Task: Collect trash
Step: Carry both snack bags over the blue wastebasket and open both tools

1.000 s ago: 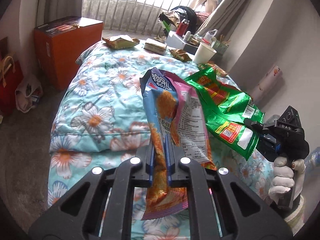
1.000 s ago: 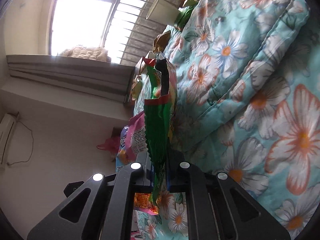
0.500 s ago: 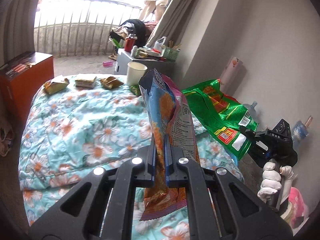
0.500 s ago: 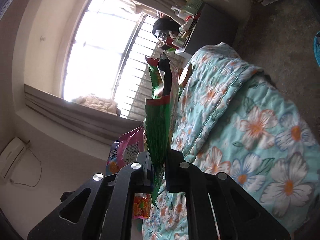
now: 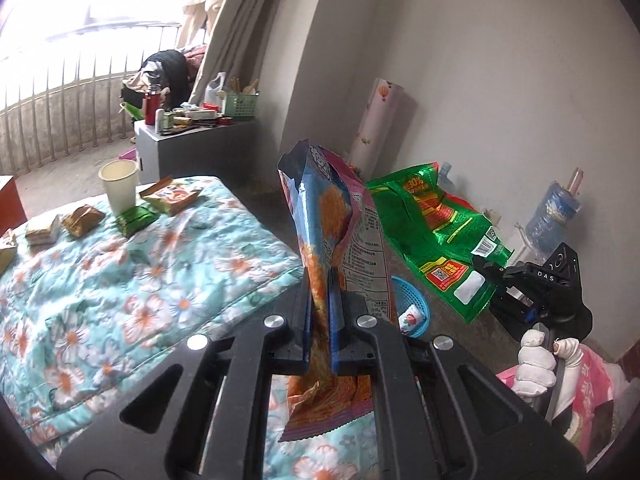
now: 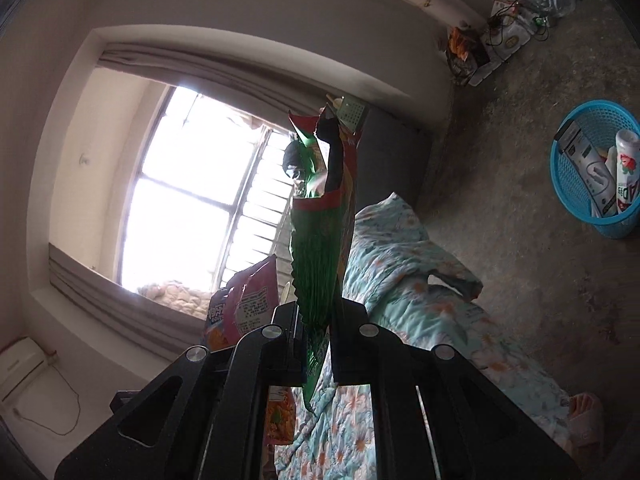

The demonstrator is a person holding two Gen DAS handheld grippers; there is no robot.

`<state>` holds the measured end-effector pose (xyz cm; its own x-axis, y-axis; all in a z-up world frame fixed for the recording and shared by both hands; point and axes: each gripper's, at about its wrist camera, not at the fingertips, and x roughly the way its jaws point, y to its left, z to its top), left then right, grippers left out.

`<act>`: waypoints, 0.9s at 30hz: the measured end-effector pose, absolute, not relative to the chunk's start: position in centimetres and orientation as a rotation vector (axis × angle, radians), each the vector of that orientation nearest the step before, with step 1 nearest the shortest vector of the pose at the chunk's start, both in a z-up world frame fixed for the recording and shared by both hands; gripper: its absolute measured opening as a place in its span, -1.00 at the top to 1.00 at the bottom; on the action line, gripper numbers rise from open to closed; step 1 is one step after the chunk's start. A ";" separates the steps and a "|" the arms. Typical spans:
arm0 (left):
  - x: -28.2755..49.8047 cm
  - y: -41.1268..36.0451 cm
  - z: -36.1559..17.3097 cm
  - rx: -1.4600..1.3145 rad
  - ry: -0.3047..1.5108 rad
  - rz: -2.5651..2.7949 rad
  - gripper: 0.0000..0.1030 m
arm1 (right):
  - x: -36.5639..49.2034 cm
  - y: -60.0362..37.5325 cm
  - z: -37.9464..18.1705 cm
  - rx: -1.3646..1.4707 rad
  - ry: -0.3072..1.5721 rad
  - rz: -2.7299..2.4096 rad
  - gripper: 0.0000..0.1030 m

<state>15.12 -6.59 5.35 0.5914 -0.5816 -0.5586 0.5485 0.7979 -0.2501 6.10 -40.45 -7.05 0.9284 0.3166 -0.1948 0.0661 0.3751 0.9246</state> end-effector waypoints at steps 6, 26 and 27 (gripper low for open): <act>16.8 -14.0 3.4 0.009 0.708 -0.749 0.90 | 3.6 -44.9 -9.1 1.227 0.317 0.026 0.84; 21.8 -24.8 -2.4 0.094 0.810 -0.834 0.90 | 5.8 -55.7 -15.8 0.972 0.387 -0.656 0.84; 22.1 -24.8 -2.6 0.095 0.814 -0.827 0.90 | 6.7 -55.7 -16.4 0.942 0.396 -0.693 0.84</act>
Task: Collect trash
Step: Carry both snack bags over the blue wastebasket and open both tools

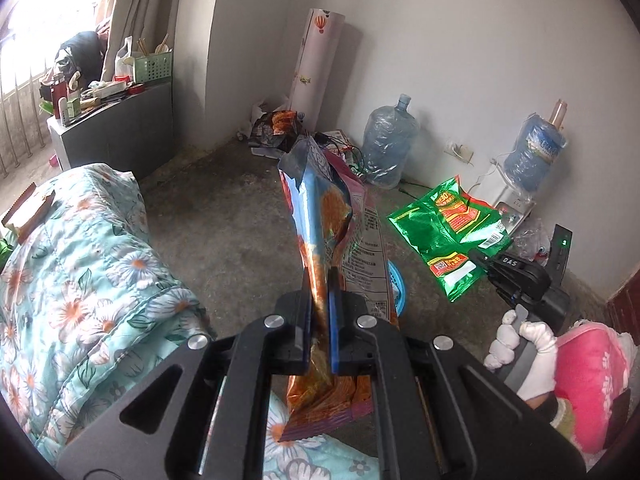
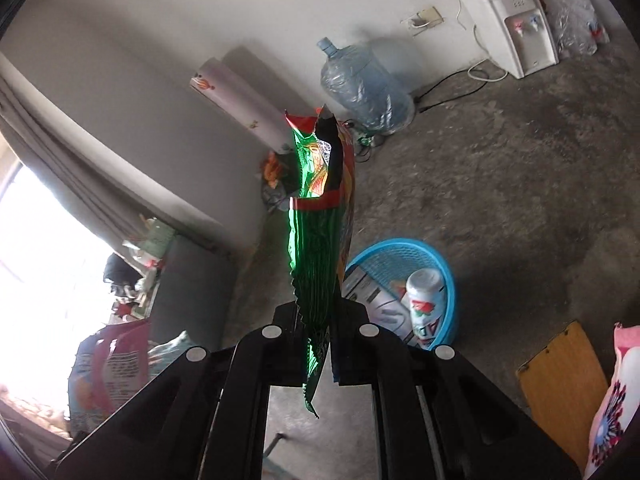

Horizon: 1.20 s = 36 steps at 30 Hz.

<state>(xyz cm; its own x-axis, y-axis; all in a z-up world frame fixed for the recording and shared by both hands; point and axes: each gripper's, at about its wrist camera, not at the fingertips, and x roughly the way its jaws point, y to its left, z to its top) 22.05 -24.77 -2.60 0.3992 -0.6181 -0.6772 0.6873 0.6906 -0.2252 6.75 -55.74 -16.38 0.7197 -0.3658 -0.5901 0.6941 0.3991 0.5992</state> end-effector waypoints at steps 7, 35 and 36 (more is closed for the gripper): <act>23.3 -24.9 -3.1 0.110 0.836 -0.794 0.90 | 15.4 -55.3 -23.7 0.729 0.527 -0.880 0.79; 20.6 -51.6 -13.5 0.897 0.458 -0.834 0.81 | 4.2 -55.2 -28.3 1.007 0.547 -0.736 -0.02; 20.0 -53.0 -15.8 0.973 0.453 -0.846 0.81 | 4.1 -55.4 -28.4 1.008 0.552 -0.741 -0.02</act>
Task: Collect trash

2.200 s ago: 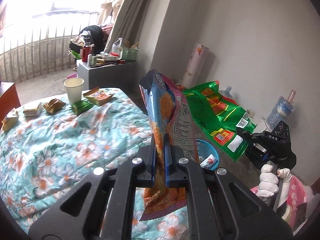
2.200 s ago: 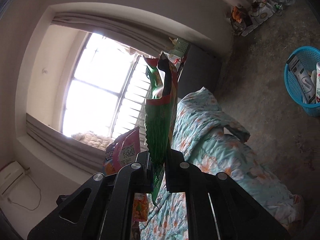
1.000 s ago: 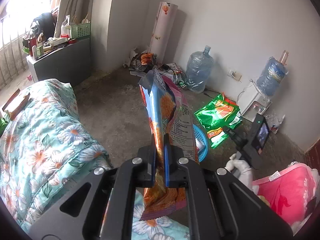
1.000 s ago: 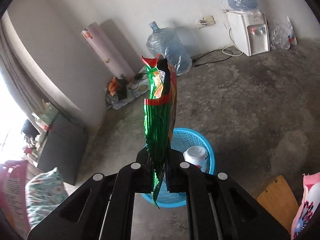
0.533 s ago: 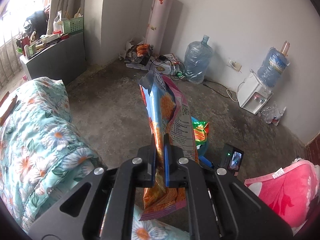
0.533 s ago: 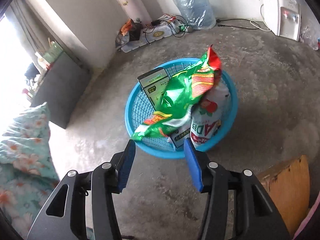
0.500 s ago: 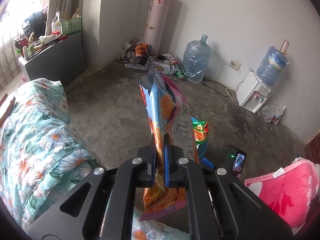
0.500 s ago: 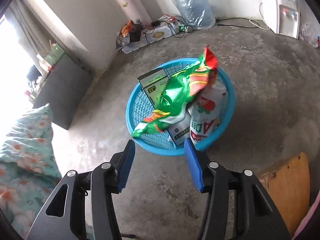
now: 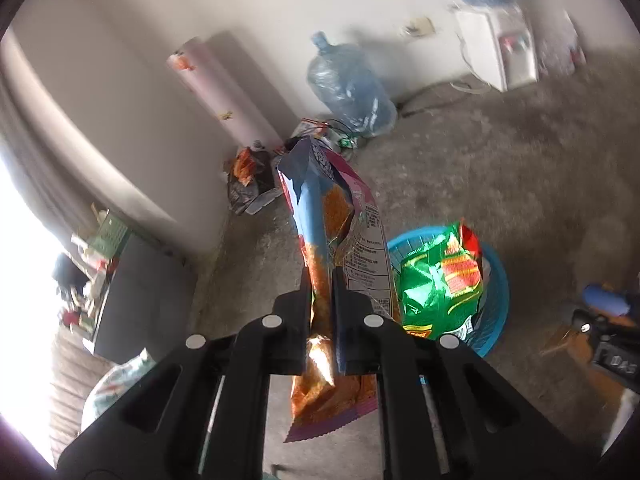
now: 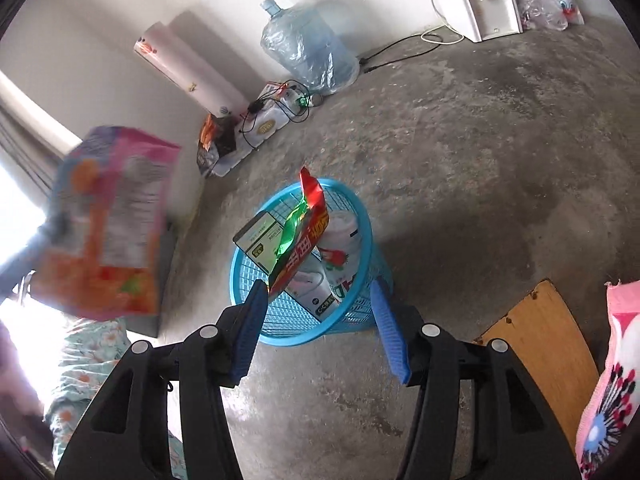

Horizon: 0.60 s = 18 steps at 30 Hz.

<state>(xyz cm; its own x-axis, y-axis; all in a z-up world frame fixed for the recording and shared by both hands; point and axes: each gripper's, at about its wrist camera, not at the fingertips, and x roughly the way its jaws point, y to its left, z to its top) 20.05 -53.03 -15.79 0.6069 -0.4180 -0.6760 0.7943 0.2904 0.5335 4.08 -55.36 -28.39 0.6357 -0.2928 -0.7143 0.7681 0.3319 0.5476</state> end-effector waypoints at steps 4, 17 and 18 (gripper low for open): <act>19.1 -55.4 -22.0 1.098 0.669 -0.915 0.31 | 3.3 -55.8 -29.1 1.043 0.566 -0.750 -0.02; 26.8 -48.1 -13.1 0.462 1.015 -0.986 -0.07 | 3.5 -55.6 -29.4 1.093 0.557 -0.697 -0.02; 27.0 -47.6 -12.3 0.430 1.014 -0.985 -0.07 | 3.7 -55.5 -29.2 1.086 0.557 -0.688 -0.02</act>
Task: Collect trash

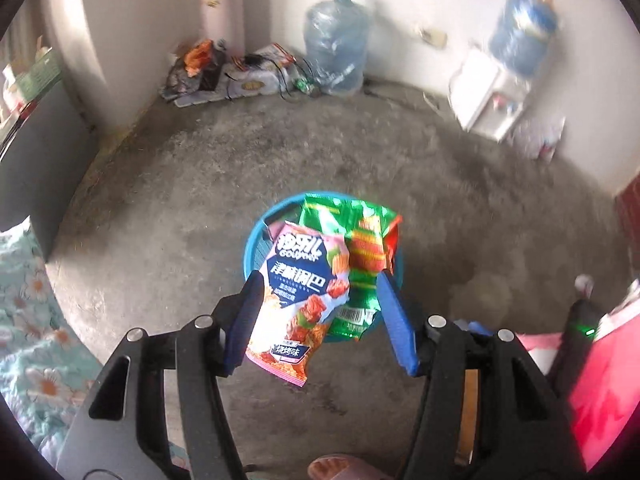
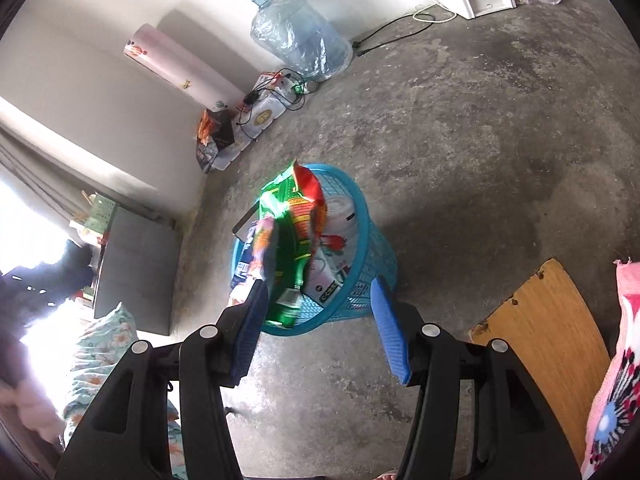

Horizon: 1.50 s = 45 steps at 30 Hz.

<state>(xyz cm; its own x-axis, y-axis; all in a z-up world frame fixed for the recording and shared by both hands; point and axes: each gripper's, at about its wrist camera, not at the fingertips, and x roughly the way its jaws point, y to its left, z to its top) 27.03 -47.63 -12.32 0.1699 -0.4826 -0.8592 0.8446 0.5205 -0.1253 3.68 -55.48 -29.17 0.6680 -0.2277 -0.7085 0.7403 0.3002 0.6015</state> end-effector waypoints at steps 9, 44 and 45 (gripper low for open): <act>25.9 -37.1 -3.9 0.280 0.918 -1.017 -0.14 | 14.0 -53.0 -25.1 0.808 0.701 -0.386 -0.02; 25.2 -15.0 -1.5 0.001 0.938 -0.791 -0.15 | 24.4 -57.0 -35.3 0.516 1.212 -0.518 0.56; 24.9 -15.0 -1.2 0.002 0.930 -0.798 -0.15 | 23.6 -56.7 -34.2 0.519 1.183 -0.517 0.53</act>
<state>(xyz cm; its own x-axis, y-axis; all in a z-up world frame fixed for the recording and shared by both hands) 24.93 -14.96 -1.21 0.3383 -0.6118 -0.7150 0.6135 0.7195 -0.3254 23.56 -56.68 -34.16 0.2928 -0.1052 -0.9504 0.6266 0.7719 0.1076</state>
